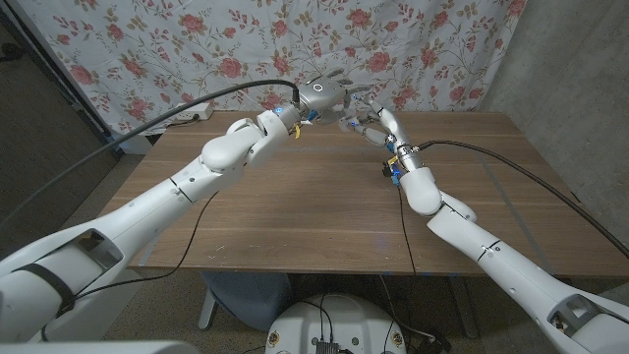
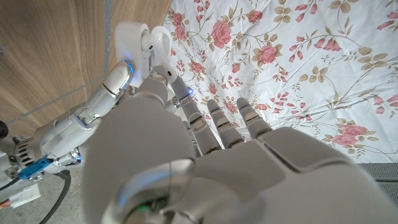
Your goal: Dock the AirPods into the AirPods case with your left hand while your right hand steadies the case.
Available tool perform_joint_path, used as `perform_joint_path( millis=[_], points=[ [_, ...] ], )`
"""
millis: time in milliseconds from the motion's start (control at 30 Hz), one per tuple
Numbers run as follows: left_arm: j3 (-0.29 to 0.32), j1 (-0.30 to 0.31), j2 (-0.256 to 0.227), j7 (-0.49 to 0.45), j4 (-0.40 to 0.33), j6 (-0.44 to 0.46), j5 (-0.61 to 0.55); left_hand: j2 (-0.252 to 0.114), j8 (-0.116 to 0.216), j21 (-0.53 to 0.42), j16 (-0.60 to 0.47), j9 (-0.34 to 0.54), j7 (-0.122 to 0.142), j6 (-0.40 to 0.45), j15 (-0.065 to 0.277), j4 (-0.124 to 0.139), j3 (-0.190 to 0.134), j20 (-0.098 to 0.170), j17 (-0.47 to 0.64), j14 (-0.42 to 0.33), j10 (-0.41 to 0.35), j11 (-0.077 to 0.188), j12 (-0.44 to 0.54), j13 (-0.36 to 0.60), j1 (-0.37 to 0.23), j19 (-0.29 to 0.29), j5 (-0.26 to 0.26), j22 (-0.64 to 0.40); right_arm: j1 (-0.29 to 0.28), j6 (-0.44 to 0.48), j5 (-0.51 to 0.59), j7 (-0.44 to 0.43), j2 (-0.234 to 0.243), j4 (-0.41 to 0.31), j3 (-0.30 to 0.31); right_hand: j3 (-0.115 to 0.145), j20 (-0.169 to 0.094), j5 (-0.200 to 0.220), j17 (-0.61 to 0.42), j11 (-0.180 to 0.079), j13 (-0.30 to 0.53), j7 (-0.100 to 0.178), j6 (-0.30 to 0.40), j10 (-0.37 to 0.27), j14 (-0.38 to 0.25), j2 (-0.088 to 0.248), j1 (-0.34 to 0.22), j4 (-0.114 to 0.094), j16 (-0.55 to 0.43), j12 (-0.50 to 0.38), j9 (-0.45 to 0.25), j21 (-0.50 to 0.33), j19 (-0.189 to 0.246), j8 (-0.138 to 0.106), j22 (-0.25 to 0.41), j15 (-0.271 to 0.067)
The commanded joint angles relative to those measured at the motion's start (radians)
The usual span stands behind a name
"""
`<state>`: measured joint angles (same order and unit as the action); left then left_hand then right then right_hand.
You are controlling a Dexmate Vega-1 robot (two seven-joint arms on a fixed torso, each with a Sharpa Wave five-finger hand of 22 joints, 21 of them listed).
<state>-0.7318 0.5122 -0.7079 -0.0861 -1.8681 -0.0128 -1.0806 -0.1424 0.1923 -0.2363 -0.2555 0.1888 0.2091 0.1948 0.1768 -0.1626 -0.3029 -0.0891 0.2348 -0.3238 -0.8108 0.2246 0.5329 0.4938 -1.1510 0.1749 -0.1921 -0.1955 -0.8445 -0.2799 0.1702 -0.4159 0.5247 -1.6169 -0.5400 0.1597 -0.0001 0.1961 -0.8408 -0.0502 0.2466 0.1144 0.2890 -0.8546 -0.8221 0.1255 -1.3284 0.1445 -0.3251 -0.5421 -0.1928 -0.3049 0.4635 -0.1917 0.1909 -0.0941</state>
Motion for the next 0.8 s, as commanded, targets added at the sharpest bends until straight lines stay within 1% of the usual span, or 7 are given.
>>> perform_joint_path(
  millis=[33, 800],
  points=[
    [-0.003, -0.008, 0.007, -0.005, 0.005, -0.017, -0.002, -0.003, -0.001, -0.001, -0.004, 0.001, 0.004, 0.002, 0.030, 0.003, 0.003, 0.007, 0.004, -0.022, -0.009, 0.001, 0.004, 0.003, -0.007, 0.003, -0.003, 0.001, 0.012, -0.016, -0.031, 0.008, -0.018, 0.024, 0.005, 0.001, 0.005, 0.007, -0.004, -0.130, 0.008, 0.000, -0.001, -0.142, -0.004, 0.009, -0.003, 0.005, 0.003, -0.012, -0.003, 0.002, -0.001, -0.007, 0.001, -0.147],
    [-0.002, -0.004, 0.004, -0.005, 0.007, -0.021, -0.003, -0.004, -0.001, -0.001, -0.005, 0.001, 0.004, 0.004, 0.030, 0.005, 0.007, 0.007, 0.005, -0.022, -0.009, 0.001, 0.004, 0.003, -0.010, 0.003, -0.003, 0.001, 0.013, -0.013, -0.033, 0.021, -0.014, 0.012, 0.003, 0.001, 0.006, 0.006, -0.006, -0.131, 0.009, 0.000, 0.003, -0.142, -0.004, 0.009, -0.003, 0.005, 0.005, -0.012, -0.003, 0.004, 0.000, -0.010, 0.001, -0.147]
  ],
)
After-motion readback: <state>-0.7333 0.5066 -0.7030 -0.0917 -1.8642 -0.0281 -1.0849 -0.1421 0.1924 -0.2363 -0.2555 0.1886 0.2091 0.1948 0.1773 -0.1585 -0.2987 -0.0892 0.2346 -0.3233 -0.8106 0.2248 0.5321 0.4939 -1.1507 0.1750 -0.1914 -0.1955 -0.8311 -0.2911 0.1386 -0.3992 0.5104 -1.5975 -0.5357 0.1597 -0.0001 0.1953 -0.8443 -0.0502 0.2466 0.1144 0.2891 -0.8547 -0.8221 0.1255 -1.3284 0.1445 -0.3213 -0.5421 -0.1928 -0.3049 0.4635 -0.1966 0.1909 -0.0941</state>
